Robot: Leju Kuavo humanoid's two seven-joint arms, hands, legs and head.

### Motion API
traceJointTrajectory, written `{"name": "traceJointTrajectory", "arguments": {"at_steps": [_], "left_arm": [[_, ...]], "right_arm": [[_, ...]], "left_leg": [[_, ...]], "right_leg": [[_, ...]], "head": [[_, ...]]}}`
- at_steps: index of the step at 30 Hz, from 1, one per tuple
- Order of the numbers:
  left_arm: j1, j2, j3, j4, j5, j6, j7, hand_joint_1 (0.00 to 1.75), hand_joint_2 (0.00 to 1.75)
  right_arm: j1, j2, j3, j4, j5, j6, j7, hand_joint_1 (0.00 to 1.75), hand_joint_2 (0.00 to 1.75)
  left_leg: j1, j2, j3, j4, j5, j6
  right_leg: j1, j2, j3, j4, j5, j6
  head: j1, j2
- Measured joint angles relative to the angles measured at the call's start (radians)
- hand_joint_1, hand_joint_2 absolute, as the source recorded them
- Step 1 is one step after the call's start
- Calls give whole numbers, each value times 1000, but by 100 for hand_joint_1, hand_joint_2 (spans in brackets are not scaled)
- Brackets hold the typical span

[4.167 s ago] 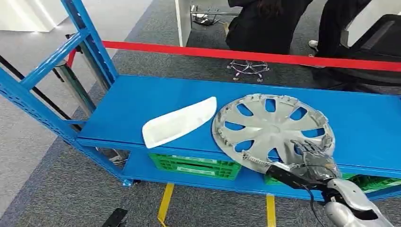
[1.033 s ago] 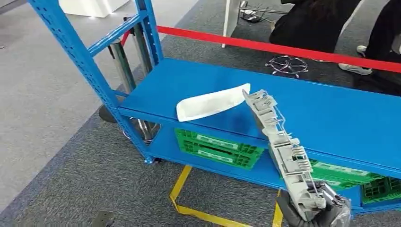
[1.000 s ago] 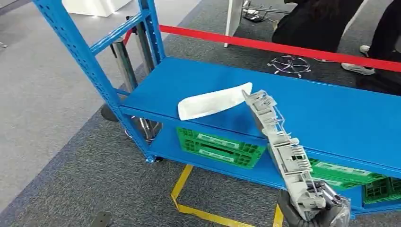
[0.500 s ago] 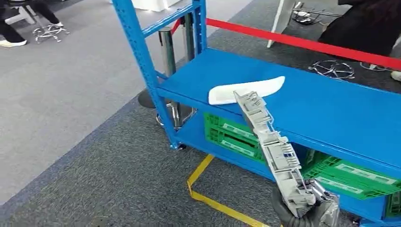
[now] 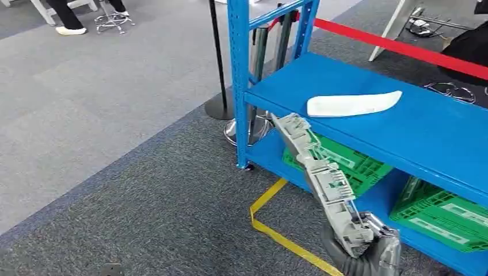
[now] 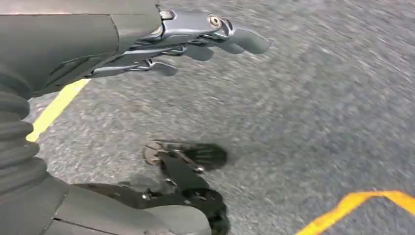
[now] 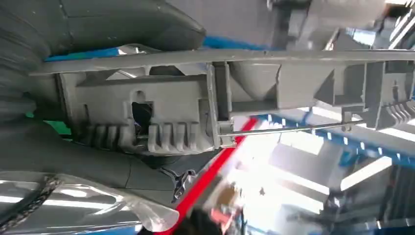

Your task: Take the parts from the cabinet and place them on the table.

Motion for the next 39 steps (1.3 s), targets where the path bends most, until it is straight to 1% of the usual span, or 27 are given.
{"name": "traceJointTrajectory", "arguments": {"at_steps": [1, 3, 5, 7, 8, 9, 10, 12, 13, 14, 16, 17, 18, 19, 20, 22, 23, 25, 27, 28, 29, 30, 32, 34, 36, 38, 39], "left_arm": [[1, 0, 3, 0, 1, 1, -2, 0, 175], [-1, -2, 10, 0, 1, 3, -3, 0, 175], [3, -1, 14, 0, 1, 7, -4, 0, 175], [10, 0, 21, 0, 0, 11, -3, 0, 175], [12, 3, 24, 0, -1, 13, -3, 0, 175], [15, 1, 27, 1, -3, 15, -1, 0, 175], [16, 1, 28, 1, -5, 15, 1, 0, 175], [11, -1, 28, 1, -7, 17, 6, 0, 175], [10, -1, 29, 1, -7, 17, 6, 0, 175], [11, -1, 29, 1, -8, 17, 6, 0, 175], [13, -1, 29, 1, -8, 17, 7, 0, 175], [14, -1, 29, 1, -8, 17, 7, 0, 175], [14, -1, 30, 1, -8, 17, 7, 0, 175], [11, -1, 30, 1, -8, 18, 7, 0, 175], [9, -1, 30, 1, -8, 18, 6, 0, 175], [11, -1, 33, 1, -9, 14, 6, 0, 175], [15, -1, 36, 1, -9, 13, 6, 0, 175], [16, -2, 37, 1, -16, 11, 4, 0, 175], [13, -2, 38, 1, -18, 11, 1, 0, 175], [12, -2, 39, 1, -21, 11, 0, 0, 175], [12, -3, 39, 1, -22, 11, -1, 0, 175], [12, -3, 39, 1, -23, 11, -2, 0, 175], [13, -4, 39, 1, -24, 11, -3, 0, 175], [12, -5, 39, 1, -24, 11, -4, 0, 175], [13, -4, 39, 1, -24, 11, -6, 0, 175], [17, -3, 39, 1, -28, 11, -6, 0, 175], [19, -3, 40, 2, -32, 11, -8, 0, 175]], "right_arm": [[-6, 0, 3, 6, -6, 2, -2, 175, 175], [-19, -1, 9, 16, -13, 5, -3, 175, 175], [-23, -1, 14, 26, -17, 7, -5, 175, 175], [-27, -3, 14, 33, -21, 8, -4, 175, 175], [-34, -3, 15, 38, -23, 10, -4, 175, 175], [-36, -4, 15, 43, -24, 11, -4, 175, 175], [-35, -4, 15, 44, -25, 11, -4, 175, 175], [-30, -5, 15, 52, -29, 14, -6, 175, 175], [-30, -5, 15, 56, -31, 15, -6, 175, 175], [-30, -5, 15, 61, -33, 15, -6, 175, 175], [-30, -5, 16, 68, -35, 16, -8, 175, 175], [-30, -5, 16, 71, -37, 16, -9, 175, 175], [-30, -5, 16, 72, -40, 16, -9, 175, 175], [-31, -5, 16, 73, -42, 17, -10, 175, 175], [-34, -5, 15, 74, -42, 18, -11, 175, 175], [-42, -5, 16, 80, -47, 22, -15, 175, 175], [-42, -5, 16, 80, -51, 24, -16, 175, 175], [-42, -7, 15, 83, -64, 38, -19, 175, 175], [-40, -8, 13, 87, -79, 52, -22, 175, 175], [-40, -10, 12, 90, -83, 57, -22, 175, 175], [-39, -13, 13, 93, -86, 59, -22, 175, 175], [-38, -14, 13, 95, -88, 60, -22, 175, 175], [-39, -14, 12, 96, -89, 61, -22, 175, 175], [-43, -14, 11, 96, -90, 61, -22, 175, 175], [-38, -14, 10, 95, -93, 62, -24, 175, 175], [-39, -14, 8, 96, -108, 77, -29, 175, 175], [-43, -14, 5, 96, -118, 94, -33, 175, 175]], "left_leg": [[0, -16, -12, 7, 10, -2], [-5, -40, -40, 23, 27, -8], [-1, -67, -45, 22, 49, -14], [-2, -95, -48, 14, 66, -29], [1, -82, -55, 24, 57, -30], [-3, -26, -67, 54, -2, -36], [2, 7, -83, 115, -77, -44], [14, 36, -112, 273, -184, -57], [21, 40, -116, 333, -192, -63], [29, 43, -109, 359, -169, -69], [41, 51, -41, 298, -91, -77], [43, 66, 25, 207, -68, -78], [43, 100, 94, 108, -69, -76], [35, 120, 137, 34, -82, -71], [28, 115, 139, 14, -93, -60], [19, 97, 119, 16, -84, -50], [26, 85, 127, -13, -77, -38], [24, 64, 108, -20, -72, -21], [19, 46, 79, -6, -59, -9], [13, 35, 65, 0, -53, -6], [10, 22, 49, 8, -46, -5], [8, 10, 34, 16, -39, -6], [8, -18, -1, 34, -24, -11], [6, -39, -30, 49, -12, -21], [8, -60, -33, 52, 7, -30], [8, -91, -45, 49, 28, -44], [9, -57, -56, 63, -1, -45]], "right_leg": [[2, 17, 58, -83, 29, -6], [-2, 105, 163, -233, -7, -19], [-1, 86, 153, -251, -11, -15], [3, 60, 151, -250, -4, -24], [-7, 36, 140, -253, 7, -32], [-5, 27, 130, -253, 18, -41], [-4, 10, 120, -253, 27, -45], [-2, -25, 96, -252, 45, -42], [-2, -43, 84, -251, 53, -40], [-2, -60, 82, -249, 61, -37], [-2, -89, 55, -242, 75, -30], [-3, -101, 47, -238, 79, -25], [-3, -114, 46, -236, 81, -22], [1, -126, 39, -229, 81, -17], [-1, -137, 35, -227, 93, -6], [-8, -156, 26, -228, 106, 8], [-9, -158, 14, -223, 97, 14], [-13, -45, -22, -155, 21, 16], [-12, -10, -69, -1, -73, 14], [-11, -6, -83, 57, -92, 13], [-10, -5, -82, 81, -83, 10], [-9, -5, -63, 62, -55, 7], [-9, 12, 34, -82, 22, 1], [-13, 87, 115, -206, -12, -1], [-12, 71, 90, -201, 2, -1], [-14, 41, 72, -202, 18, -12], [-16, 20, 72, -203, 29, -20]], "head": [[1, 0], [0, 0], [1, 0], [0, 0], [1, 0], [-7, 0], [-10, 0], [-12, 0], [-11, 0], [-12, 0], [-13, 0], [-12, 0], [-13, 0], [-13, 0], [-11, 0], [-13, 0], [-13, 0], [-7, 0], [-4, 0], [-6, 0], [-5, 0], [-6, 0], [-5, 0], [-5, 0], [-3, 0], [-5, 0], [-3, 0]]}}
